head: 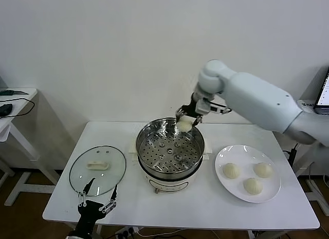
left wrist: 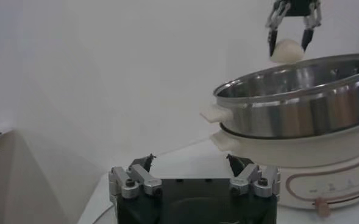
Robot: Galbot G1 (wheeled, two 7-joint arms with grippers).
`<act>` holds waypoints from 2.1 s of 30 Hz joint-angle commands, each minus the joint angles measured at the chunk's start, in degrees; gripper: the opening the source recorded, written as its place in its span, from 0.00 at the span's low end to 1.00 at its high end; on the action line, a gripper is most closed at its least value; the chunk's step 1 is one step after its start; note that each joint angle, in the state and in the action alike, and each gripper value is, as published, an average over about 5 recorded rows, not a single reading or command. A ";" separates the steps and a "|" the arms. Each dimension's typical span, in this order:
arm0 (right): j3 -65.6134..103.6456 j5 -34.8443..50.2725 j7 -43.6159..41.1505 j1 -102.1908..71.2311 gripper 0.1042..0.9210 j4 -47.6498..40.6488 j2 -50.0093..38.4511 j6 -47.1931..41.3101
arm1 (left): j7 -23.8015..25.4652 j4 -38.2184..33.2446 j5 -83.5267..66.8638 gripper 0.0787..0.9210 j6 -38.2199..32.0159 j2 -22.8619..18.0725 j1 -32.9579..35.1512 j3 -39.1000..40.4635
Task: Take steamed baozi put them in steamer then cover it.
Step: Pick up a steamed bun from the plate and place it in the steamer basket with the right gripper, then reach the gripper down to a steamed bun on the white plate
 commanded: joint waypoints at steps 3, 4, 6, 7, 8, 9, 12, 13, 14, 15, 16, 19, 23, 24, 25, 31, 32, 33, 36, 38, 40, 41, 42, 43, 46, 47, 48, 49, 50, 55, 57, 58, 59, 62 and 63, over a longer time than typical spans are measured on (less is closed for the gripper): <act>-0.51 -8.43 1.33 -4.54 0.73 -5.66 8.27 2.88 | -0.14 -0.24 -0.13 0.88 0.03 -0.16 0.15 -0.25; -0.12 -9.04 1.46 -5.10 0.73 -6.44 8.66 2.88 | -0.15 -0.25 -0.13 0.88 0.03 -0.18 0.17 -0.32; 0.50 -10.06 1.82 -5.97 0.73 -7.79 9.44 2.94 | -0.17 -0.27 -0.14 0.88 0.03 -0.25 0.20 -0.40; 0.78 -10.53 2.03 -6.33 0.73 -8.49 9.85 2.95 | -0.19 -0.30 -0.14 0.88 0.03 -0.29 0.22 -0.43; 1.10 -11.02 2.28 -6.74 0.73 -9.18 10.25 2.95 | -0.20 -0.33 -0.14 0.88 0.02 -0.34 0.24 -0.46; 1.38 -11.39 2.55 -7.10 0.73 -9.76 10.62 2.94 | -0.21 -0.35 -0.14 0.88 0.00 -0.39 0.27 -0.49; 2.02 -12.43 3.50 -8.03 0.73 -11.56 11.65 2.93 | -0.24 -0.33 -0.15 0.88 -0.03 -0.51 0.30 -0.59; 2.17 -12.74 3.76 -8.20 0.73 -12.05 11.96 3.01 | -0.25 -0.30 -0.15 0.88 -0.04 -0.53 0.29 -0.63; 2.26 -13.00 4.04 -8.35 0.73 -12.55 12.26 3.08 | -0.27 -0.29 -0.15 0.88 -0.04 -0.54 0.27 -0.69; 2.31 -13.21 4.30 -8.42 0.73 -12.88 12.48 3.13 | -0.27 -0.29 -0.15 0.88 -0.04 -0.55 0.26 -0.76; 2.30 -13.34 4.41 -8.44 0.74 -13.02 12.61 3.18 | -0.28 -0.34 -0.15 0.88 -0.03 -0.56 0.27 -0.83; 2.03 -12.70 4.43 -8.18 0.77 -12.63 12.48 3.12 | -0.27 -0.61 -0.18 0.88 -0.02 -0.60 0.33 -1.03; 2.21 -8.47 2.83 -6.22 0.86 -9.06 10.07 2.48 | -0.30 -0.99 -0.21 0.88 0.00 -0.68 0.46 -1.22; 2.41 -6.74 1.91 -5.28 0.87 -7.54 8.95 2.17 | -0.31 -1.08 -0.21 0.88 0.02 -0.69 0.51 -1.25; 2.59 -4.99 1.00 -4.30 0.87 -6.22 7.78 1.79 | -0.33 -1.15 -0.21 0.88 0.04 -0.69 0.56 -1.26; 1.45 15.37 -7.81 5.68 0.88 1.17 -4.37 -9.23 | -0.37 -1.41 -0.18 0.88 0.15 -0.76 0.60 -1.01; -0.02 19.91 -8.97 8.06 0.88 1.84 -6.86 -13.87 | -0.39 -1.42 -0.17 0.88 0.17 -0.76 0.59 -0.92; -1.71 24.15 -9.83 10.22 0.88 2.32 -9.08 -18.24 | -0.40 -1.42 -0.15 0.88 0.20 -0.74 0.60 -0.85; -8.65 36.05 -9.66 15.57 0.88 1.32 -15.34 -32.62 | -0.41 -1.36 -0.07 0.88 0.19 -0.58 0.58 -0.65; -12.87 41.56 -8.43 16.61 0.88 -0.38 -18.88 -39.27 | -0.42 -1.21 -0.03 0.88 0.13 -0.47 0.48 -0.50; -15.95 44.45 -7.06 15.73 0.88 -1.28 -21.74 -42.81 | -0.45 -1.04 -0.01 0.88 0.09 -0.41 0.33 -0.30; -17.32 45.51 -6.31 14.83 0.88 -1.42 -23.14 -44.21 | -0.47 -1.00 0.00 0.88 0.09 -0.39 0.28 -0.19; -18.56 46.05 -5.66 13.84 0.88 -1.32 -24.26 -45.23 | -0.49 -0.99 0.01 0.88 0.10 -0.38 0.26 -0.08; -19.68 46.26 -4.90 12.72 0.88 -1.12 -25.25 -46.19 | -0.51 -1.01 0.03 0.88 0.11 -0.38 0.25 0.02; -22.05 46.10 -2.44 8.60 0.88 -0.43 -27.41 -47.93 | -0.55 -1.07 0.07 0.88 0.16 -0.42 0.30 0.20; -22.37 45.73 -1.64 6.94 0.88 -0.33 -27.83 -48.26 | -0.58 -1.07 0.08 0.88 0.16 -0.44 0.33 0.23; -22.48 45.26 -0.95 5.27 0.88 -0.29 -28.10 -48.53 | -0.60 -1.06 0.08 0.88 0.16 -0.47 0.38 0.23; -22.41 44.65 -0.28 3.48 0.88 -0.29 -28.30 -48.84 | -0.62 -1.05 0.09 0.88 0.16 -0.49 0.46 0.21; -22.15 43.86 0.18 1.87 0.88 -0.37 -28.37 -49.02 | -0.65 -1.05 0.10 0.88 0.14 -0.53 0.56 0.19; -19.34 40.57 2.40 -4.59 0.88 -1.10 -27.93 -49.57 | -0.76 -0.97 0.20 0.88 0.04 -0.71 1.05 0.00; -17.99 39.74 3.37 -6.55 0.88 -1.45 -27.45 -49.69 | -0.79 -0.85 0.27 0.88 0.02 -0.78 1.12 -0.01; -17.35 39.47 3.93 -7.54 0.88 -1.60 -27.13 -49.79 | -0.81 -0.80 0.29 0.88 0.01 -0.82 1.15 0.00; -16.71 39.26 4.45 -8.37 0.88 -1.75 -26.82 -49.92 | -0.83 -0.77 0.31 0.88 0.02 -0.85 1.16 0.03; -14.85 38.50 5.83 -10.80 0.88 -2.46 -25.69 -50.27 | -0.88 -0.81 0.30 0.88 0.03 -0.95 1.21 0.10; -14.51 38.28 6.13 -11.30 0.88 -2.69 -25.38 -50.34 | -0.89 -0.82 0.30 0.88 0.02 -0.97 1.25 0.11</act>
